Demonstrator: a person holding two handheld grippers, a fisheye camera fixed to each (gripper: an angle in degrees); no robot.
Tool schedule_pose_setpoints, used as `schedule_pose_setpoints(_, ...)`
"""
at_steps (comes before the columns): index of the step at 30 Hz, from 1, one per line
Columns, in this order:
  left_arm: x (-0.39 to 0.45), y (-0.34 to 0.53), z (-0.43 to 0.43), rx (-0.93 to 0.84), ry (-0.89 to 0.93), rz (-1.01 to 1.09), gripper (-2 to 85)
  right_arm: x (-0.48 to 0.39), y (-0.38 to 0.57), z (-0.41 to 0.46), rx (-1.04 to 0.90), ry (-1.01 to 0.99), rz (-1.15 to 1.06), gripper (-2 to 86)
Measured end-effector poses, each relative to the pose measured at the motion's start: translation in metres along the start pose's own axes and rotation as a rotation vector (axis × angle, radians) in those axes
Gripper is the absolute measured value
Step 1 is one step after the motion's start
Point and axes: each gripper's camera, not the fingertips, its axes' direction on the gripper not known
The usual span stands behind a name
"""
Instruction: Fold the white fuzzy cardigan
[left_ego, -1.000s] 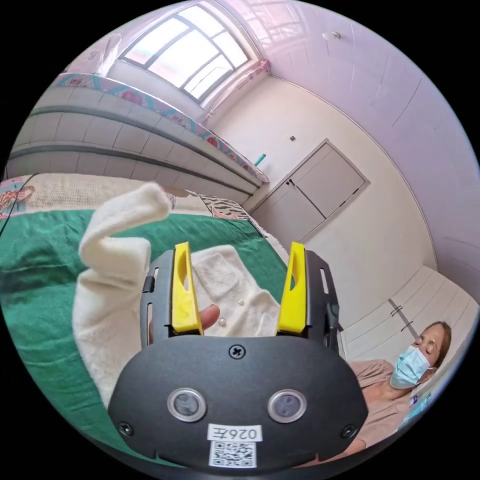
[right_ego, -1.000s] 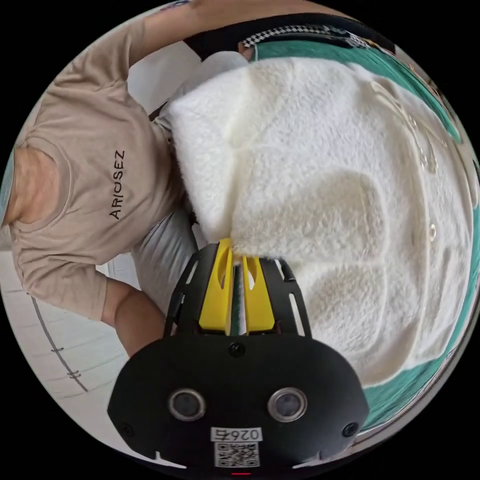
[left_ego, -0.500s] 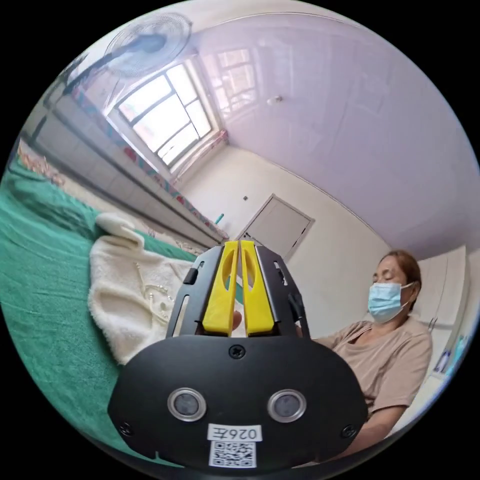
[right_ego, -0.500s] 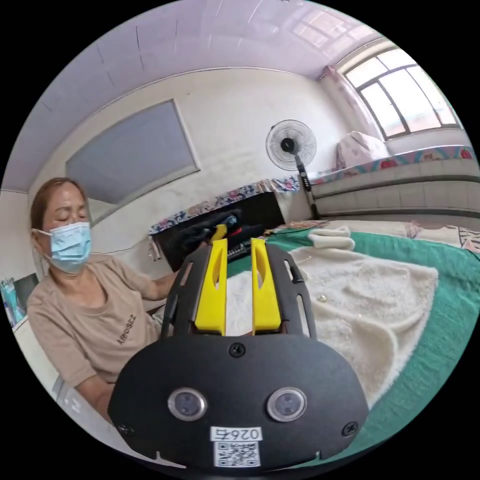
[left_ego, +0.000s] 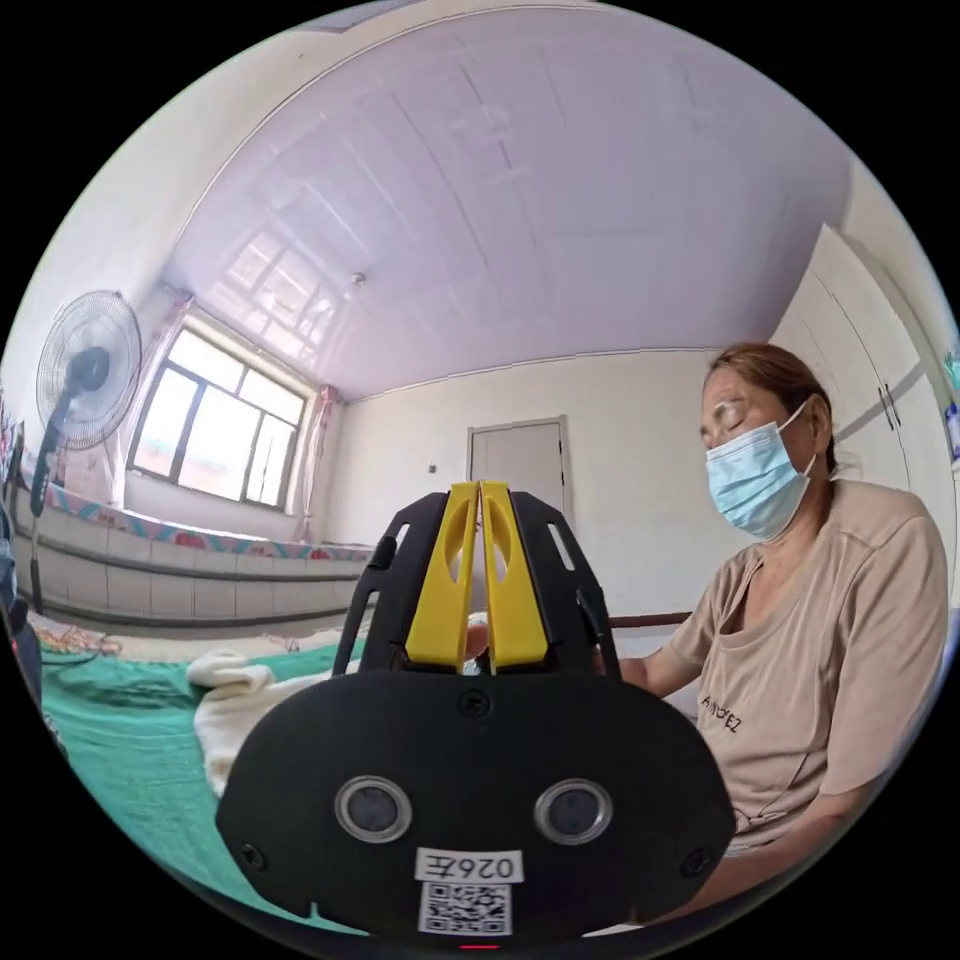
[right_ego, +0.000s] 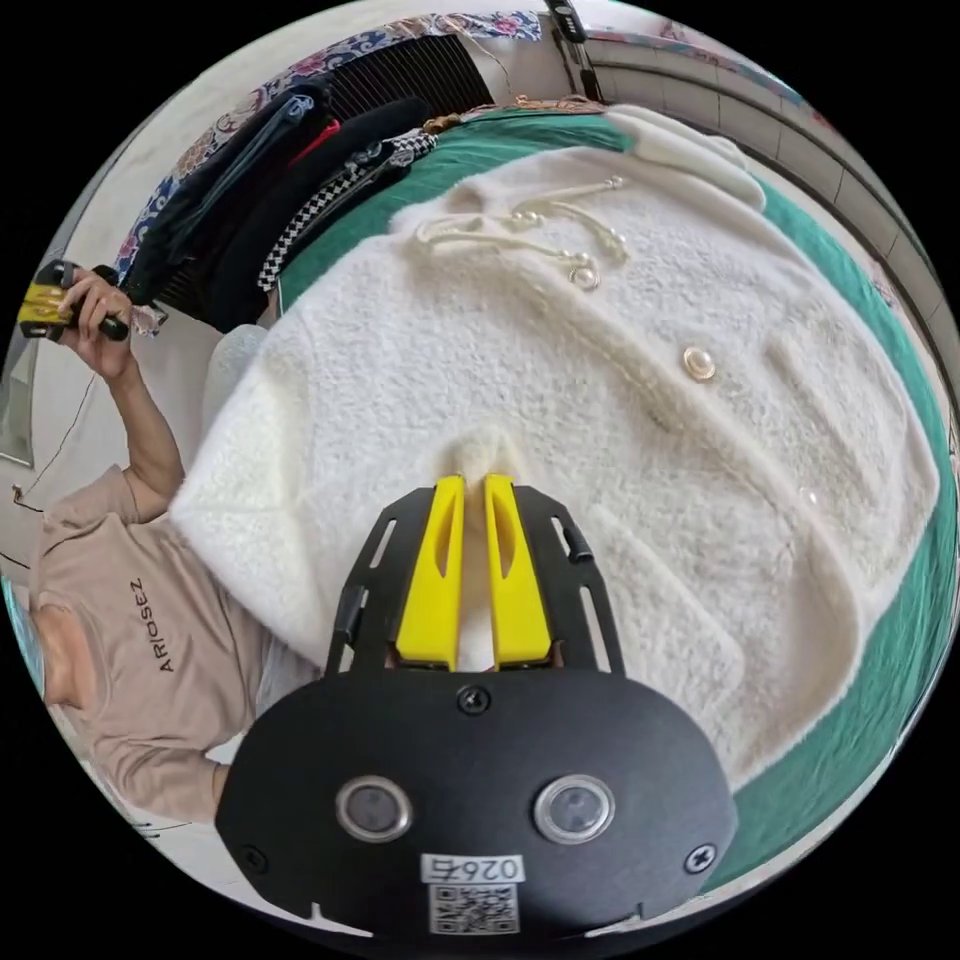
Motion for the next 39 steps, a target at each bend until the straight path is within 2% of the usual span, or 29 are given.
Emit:
schedule_pose_setpoints(3, 0.042, -0.023, -0.017, 0.018, -0.051, 0.087, -1.0, 0.008, 0.036, -0.013, -0.049, 0.024, 0.078, -0.6)
schedule_pose_setpoints(6, 0.072, -0.038, -0.034, 0.053, -0.023, 0.099, -1.0, 0.022, 0.094, -0.046, -0.003, 0.072, 0.222, -0.7)
schedule_pose_setpoints(9, 0.093, -0.050, -0.043, 0.059, 0.025, 0.133, -0.9, 0.026, 0.158, -0.082, 0.172, 0.071, 0.328, -0.2)
schedule_pose_setpoints(12, 0.119, -0.059, -0.044, 0.053, -0.038, 0.223, -0.8, 0.003, 0.219, -0.129, 0.575, -0.002, 0.246, 1.0)
schedule_pose_setpoints(14, 0.139, -0.062, -0.038, 0.036, -0.111, 0.304, -0.7, -0.031, 0.279, -0.165, 1.001, -0.035, 0.095, 6.0)
schedule_pose_setpoints(15, 0.150, -0.064, -0.033, 0.014, -0.157, 0.350, -0.4, -0.040, 0.295, -0.170, 1.104, -0.043, 0.053, 7.2)
schedule_pose_setpoints(17, 0.162, -0.065, -0.023, -0.010, -0.208, 0.400, 0.7, -0.066, 0.349, -0.179, 1.448, -0.092, -0.138, 11.1)
schedule_pose_setpoints(19, 0.165, -0.065, -0.010, -0.042, -0.211, 0.409, 8.7, -0.077, 0.377, -0.176, 1.609, -0.179, -0.291, 11.2)
schedule_pose_setpoints(22, 0.150, -0.060, 0.004, -0.078, -0.189, 0.391, 10.6, -0.096, 0.406, -0.165, 1.755, -0.255, -0.532, 2.8)
schedule_pose_setpoints(23, 0.145, -0.057, 0.006, -0.079, -0.189, 0.385, 10.3, -0.107, 0.414, -0.163, 1.789, -0.254, -0.592, 0.9)
schedule_pose_setpoints(25, 0.122, -0.047, 0.011, -0.066, -0.182, 0.337, 1.1, -0.120, 0.421, -0.164, 1.812, -0.297, -0.708, 0.6)
schedule_pose_setpoints(26, 0.115, -0.044, 0.011, -0.063, -0.184, 0.314, 0.7, -0.128, 0.423, -0.166, 1.829, -0.317, -0.739, 1.0)
schedule_pose_setpoints(30, 0.073, -0.027, 0.013, -0.027, -0.220, 0.174, -0.7, -0.156, 0.424, -0.164, 1.910, -0.287, -0.615, 6.0)
schedule_pose_setpoints(32, 0.053, -0.021, 0.018, -0.054, -0.233, 0.116, -0.8, -0.168, 0.415, -0.163, 1.921, -0.274, -0.589, 0.9)
schedule_pose_setpoints(34, 0.014, -0.011, 0.034, -0.143, -0.315, 0.038, -0.8, -0.176, 0.395, -0.172, 1.818, -0.232, -0.607, -0.4)
schedule_pose_setpoints(35, 0.002, -0.007, 0.039, -0.176, -0.347, 0.026, -0.7, -0.182, 0.374, -0.179, 1.733, -0.139, -0.506, -0.6)
schedule_pose_setpoints(37, -0.058, 0.016, 0.068, -0.361, -0.488, -0.016, -0.2, -0.188, 0.334, -0.185, 1.601, 0.073, -0.317, -0.8)
schedule_pose_setpoints(39, -0.116, 0.044, 0.094, -0.539, -0.549, -0.073, 1.2, -0.178, 0.279, -0.191, 1.427, 0.264, -0.098, -0.9)
